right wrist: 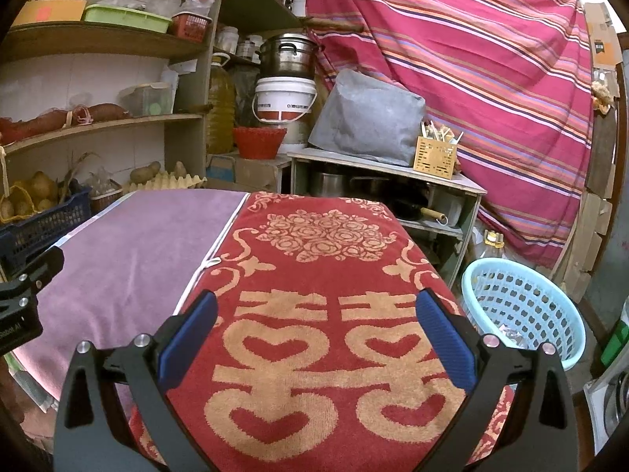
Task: Collect trash
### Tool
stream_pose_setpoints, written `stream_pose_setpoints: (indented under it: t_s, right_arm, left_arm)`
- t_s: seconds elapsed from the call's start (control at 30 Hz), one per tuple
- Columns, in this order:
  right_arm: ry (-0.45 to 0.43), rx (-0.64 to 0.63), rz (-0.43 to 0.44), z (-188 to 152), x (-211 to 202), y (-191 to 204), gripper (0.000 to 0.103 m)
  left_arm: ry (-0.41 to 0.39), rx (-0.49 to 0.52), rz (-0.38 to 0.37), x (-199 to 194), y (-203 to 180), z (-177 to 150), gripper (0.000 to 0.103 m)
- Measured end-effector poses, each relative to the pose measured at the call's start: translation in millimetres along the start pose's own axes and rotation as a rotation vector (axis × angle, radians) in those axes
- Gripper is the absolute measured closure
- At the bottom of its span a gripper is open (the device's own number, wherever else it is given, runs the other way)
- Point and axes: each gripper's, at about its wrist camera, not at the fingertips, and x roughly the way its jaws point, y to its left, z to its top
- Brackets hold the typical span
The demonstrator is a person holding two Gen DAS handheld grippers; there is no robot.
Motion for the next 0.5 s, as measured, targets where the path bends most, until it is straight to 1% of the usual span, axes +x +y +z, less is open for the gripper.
stream_pose_setpoints:
  t_s: [0.5]
  right_arm:
    - [0.002,-0.002,0.001,0.1,0.0,-1.1,0.005]
  left_arm:
    - [0.001,0.005,0.002,1.2,-0.8,1.3,0.005]
